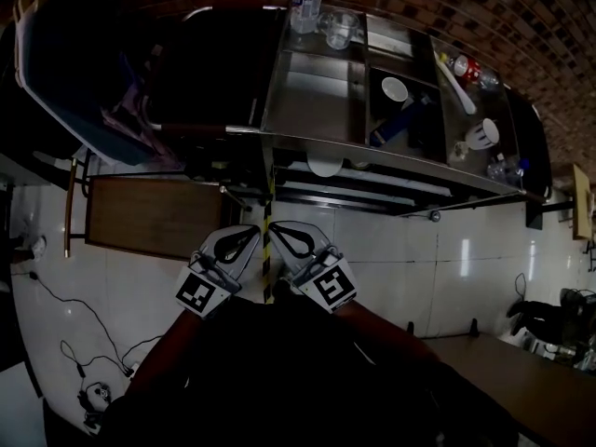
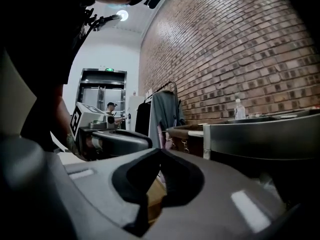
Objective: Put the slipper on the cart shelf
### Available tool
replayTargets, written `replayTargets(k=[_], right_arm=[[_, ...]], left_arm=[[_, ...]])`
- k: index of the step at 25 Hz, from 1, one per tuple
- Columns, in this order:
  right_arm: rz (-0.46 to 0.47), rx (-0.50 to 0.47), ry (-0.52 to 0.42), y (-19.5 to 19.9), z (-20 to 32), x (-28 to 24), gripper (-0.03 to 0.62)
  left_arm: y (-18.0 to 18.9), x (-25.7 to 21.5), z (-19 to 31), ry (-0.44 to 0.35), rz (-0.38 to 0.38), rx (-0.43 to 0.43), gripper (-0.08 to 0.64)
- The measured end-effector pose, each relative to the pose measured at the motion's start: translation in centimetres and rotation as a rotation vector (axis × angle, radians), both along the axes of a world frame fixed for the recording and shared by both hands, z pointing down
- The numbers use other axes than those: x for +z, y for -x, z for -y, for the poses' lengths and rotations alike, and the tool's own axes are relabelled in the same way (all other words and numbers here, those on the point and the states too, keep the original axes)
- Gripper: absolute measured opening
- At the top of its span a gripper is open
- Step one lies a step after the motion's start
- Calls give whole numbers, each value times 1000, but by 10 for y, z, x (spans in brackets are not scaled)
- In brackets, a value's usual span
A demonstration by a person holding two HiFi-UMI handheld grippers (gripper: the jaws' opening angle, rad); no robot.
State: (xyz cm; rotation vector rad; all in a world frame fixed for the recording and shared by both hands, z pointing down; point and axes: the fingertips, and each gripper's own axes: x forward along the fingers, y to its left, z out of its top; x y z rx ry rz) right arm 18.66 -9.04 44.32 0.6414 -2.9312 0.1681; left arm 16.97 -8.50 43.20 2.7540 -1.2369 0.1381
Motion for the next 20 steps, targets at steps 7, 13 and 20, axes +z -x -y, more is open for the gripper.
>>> replayTargets(k=[7,13,20], right_arm=[[-38,6,-33,65,-26,-4,2],[-37,4,-8,151,-57,-7,2],[-21,41,30,251,-99,-4,2]], left_arm=[[63,0,-25,-12,-11,24,2],[148,-5,-50,-28,-33,13,2],[250,2,-89,-12,-49,48,0]])
